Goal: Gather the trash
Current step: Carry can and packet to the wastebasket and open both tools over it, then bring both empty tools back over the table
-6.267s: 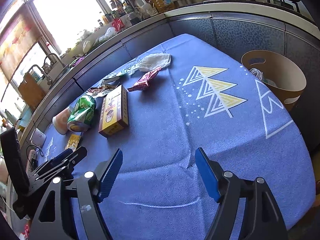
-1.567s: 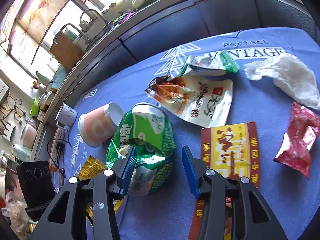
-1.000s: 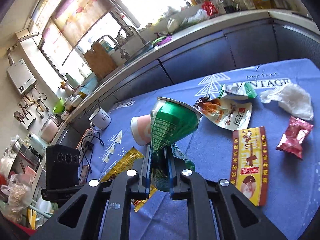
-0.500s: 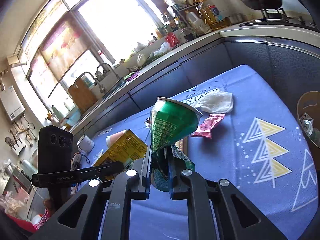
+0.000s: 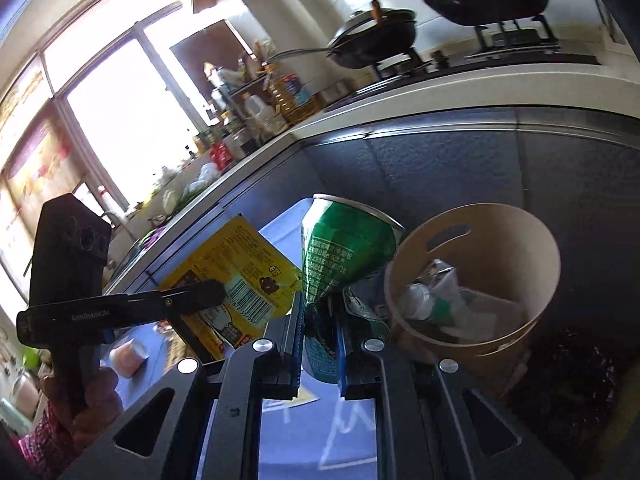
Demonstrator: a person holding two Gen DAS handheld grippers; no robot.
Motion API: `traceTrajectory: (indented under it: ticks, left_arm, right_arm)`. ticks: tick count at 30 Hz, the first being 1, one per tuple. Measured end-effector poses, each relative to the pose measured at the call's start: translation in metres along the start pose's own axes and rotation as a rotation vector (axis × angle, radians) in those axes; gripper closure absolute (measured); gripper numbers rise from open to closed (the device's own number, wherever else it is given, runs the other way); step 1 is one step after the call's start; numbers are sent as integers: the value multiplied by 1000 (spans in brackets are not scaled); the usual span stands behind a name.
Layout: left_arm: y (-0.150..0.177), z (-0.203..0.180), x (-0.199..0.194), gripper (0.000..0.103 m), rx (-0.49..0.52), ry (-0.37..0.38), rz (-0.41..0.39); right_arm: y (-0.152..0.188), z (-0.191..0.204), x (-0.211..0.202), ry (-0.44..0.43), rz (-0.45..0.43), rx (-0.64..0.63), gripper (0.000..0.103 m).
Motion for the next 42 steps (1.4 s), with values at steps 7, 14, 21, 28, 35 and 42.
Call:
traceTrajectory:
  ticks: [7, 14, 21, 28, 35, 42]
  left_arm:
    - [-39, -33, 106, 98, 51, -17, 65]
    - [-38, -20, 154, 39, 22, -98, 110]
    - [-25, -18, 106, 42, 38, -100, 47]
    - [13, -11, 28, 42, 82, -213, -99]
    - [58, 14, -50, 42, 89, -344, -225]
    - [90, 27, -99, 41, 80, -364, -299]
  right_arm:
    - [4, -82, 20, 152, 40, 63, 89]
    - [22, -111, 38, 202, 92, 124, 62]
    - [23, -106, 21, 188, 45, 165, 62]
    - [15, -53, -1, 124, 10, 126, 62]
    - [24, 15, -20, 42, -3, 98, 62]
    - [36, 53, -49, 34, -2, 89, 62]
Point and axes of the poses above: each gripper's, at about its wrist camera, not at the fingertips, and x roughly the way its jaws point, z to its left, y to its underside, the point moved 5 cm from there along x, roughly the way its jaws point, and after that the axes turned 14 degrees about -x, right-handed, at the moved point
